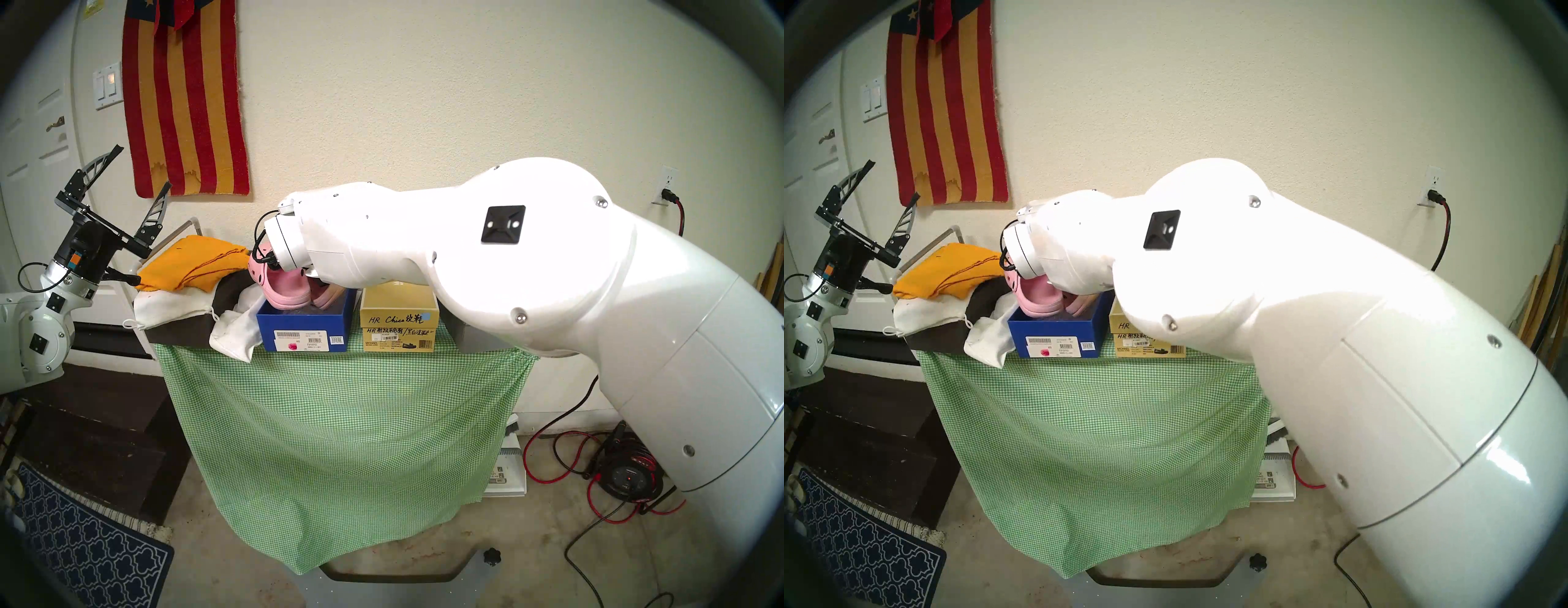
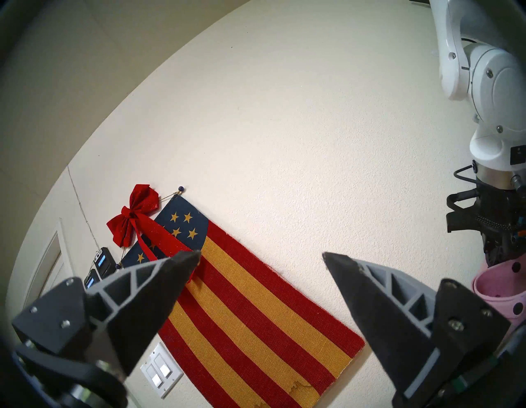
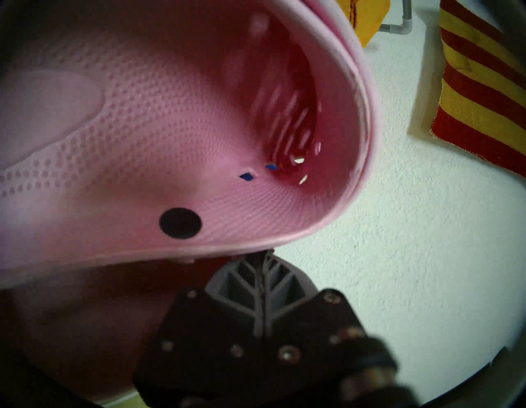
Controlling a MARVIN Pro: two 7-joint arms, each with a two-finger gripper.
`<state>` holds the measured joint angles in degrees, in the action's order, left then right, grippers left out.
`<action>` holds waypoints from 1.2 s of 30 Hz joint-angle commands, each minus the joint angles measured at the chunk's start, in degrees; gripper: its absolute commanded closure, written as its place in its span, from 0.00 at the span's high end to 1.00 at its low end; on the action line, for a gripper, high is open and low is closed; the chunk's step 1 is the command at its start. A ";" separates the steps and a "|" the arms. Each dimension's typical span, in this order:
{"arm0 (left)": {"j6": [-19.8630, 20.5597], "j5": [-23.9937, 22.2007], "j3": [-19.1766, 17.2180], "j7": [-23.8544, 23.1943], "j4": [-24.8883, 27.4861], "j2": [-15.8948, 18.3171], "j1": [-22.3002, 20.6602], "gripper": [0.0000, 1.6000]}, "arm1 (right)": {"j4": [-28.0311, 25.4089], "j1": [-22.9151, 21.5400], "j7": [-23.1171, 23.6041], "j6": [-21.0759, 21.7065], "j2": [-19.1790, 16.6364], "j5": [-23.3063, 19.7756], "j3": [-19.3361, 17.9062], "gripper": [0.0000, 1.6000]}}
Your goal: Take shoe out of the box
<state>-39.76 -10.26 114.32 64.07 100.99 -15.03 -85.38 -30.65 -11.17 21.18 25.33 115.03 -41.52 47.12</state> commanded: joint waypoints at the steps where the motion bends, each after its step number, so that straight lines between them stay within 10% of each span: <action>1: -0.05 0.10 -0.12 -0.08 -0.06 0.06 0.03 1.00 | 0.22 -1.50 1.25 2.20 -0.03 3.87 -1.76 0.00; 36: -0.12 0.26 -0.39 -0.33 -0.24 0.36 0.09 1.00 | 2.10 -9.26 23.54 12.89 -0.03 18.44 -2.96 0.00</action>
<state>-39.76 -10.25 114.17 63.88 100.98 -14.86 -85.41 -27.01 -17.16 40.66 35.25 115.03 -24.10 42.48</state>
